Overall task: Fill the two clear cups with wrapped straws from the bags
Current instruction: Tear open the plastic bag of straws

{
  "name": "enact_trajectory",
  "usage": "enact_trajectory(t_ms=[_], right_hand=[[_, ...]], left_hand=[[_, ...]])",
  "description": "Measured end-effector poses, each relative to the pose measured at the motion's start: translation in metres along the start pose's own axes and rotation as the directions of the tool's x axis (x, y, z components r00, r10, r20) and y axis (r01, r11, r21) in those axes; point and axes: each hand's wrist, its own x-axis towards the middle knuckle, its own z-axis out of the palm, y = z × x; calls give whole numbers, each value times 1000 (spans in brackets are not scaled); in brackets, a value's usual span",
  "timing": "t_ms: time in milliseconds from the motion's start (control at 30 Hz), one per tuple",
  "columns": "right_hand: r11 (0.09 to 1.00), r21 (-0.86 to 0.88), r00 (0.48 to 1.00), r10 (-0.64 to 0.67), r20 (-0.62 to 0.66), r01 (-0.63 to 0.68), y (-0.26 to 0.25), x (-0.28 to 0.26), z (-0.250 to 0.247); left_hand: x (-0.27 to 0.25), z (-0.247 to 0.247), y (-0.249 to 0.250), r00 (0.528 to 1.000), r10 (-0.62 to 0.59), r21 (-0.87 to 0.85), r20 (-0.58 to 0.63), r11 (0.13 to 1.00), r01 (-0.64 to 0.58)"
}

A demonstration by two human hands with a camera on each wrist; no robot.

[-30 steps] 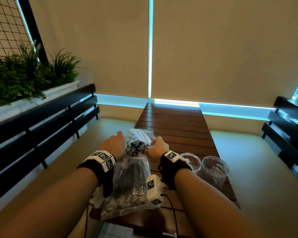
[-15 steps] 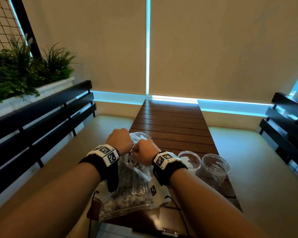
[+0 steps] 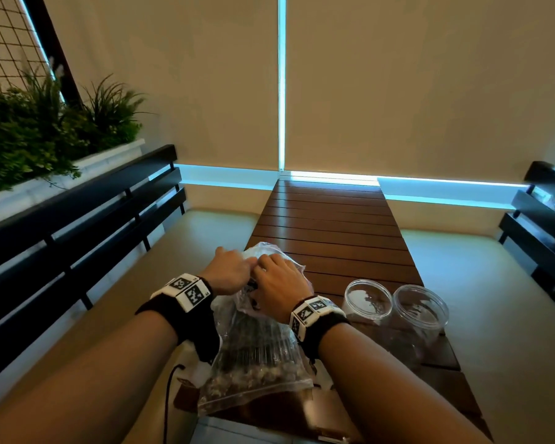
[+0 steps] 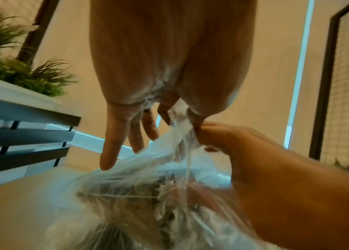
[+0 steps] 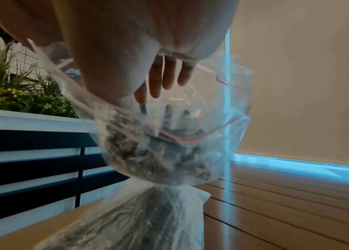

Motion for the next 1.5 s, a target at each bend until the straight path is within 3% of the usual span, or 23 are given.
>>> enact_trajectory(t_ms=[33, 133, 200, 300, 433, 633, 767, 900, 1067, 1200, 1367, 1433, 1500], right_hand=[[998, 53, 999, 31, 23, -32, -1, 0, -1], [931, 217, 956, 279, 91, -292, 1, 3, 1], [922, 158, 933, 338, 123, -355, 6, 6, 5], [944, 90, 941, 303, 150, -318, 9, 11, 10], [924, 192, 937, 298, 184, -332, 5, 23, 13], [910, 160, 924, 375, 81, -383, 7, 24, 14], [899, 240, 930, 348, 117, -367, 14, 23, 16], [898, 256, 931, 322, 172, -357, 12, 24, 19], [898, 274, 926, 277, 256, -344, 10, 34, 28], [863, 307, 898, 305, 318, -401, 12, 34, 41], [853, 311, 868, 276, 413, -419, 17, 32, 56], [855, 338, 887, 257, 384, -394, 19, 35, 62], [826, 345, 869, 308, 387, -446, 18, 33, 58]], left_hand=[[-2, -2, -1, 999, -33, -21, 15, 999, 33], [-1, -5, -5, 997, -75, -102, 22, 992, 76], [-3, -4, -5, 998, -70, -141, -3, 988, 69], [-2, 0, -3, 998, -47, -216, -41, 976, 37], [3, 4, -7, 998, -43, -236, -53, 971, 29], [3, 5, -10, 989, -17, -156, -145, 988, -6], [3, 8, -5, 989, 12, -146, -150, 989, -34], [11, 18, -10, 989, -35, -236, -144, 972, 0], [19, 29, -9, 987, -11, -109, -158, 994, -7], [20, 31, -7, 988, -48, -79, -145, 996, 37], [30, 30, -1, 976, -211, -24, -45, 977, 210], [33, 32, 2, 973, -229, -9, -38, 974, 228], [35, 34, 5, 967, -255, -9, -29, 967, 254]])
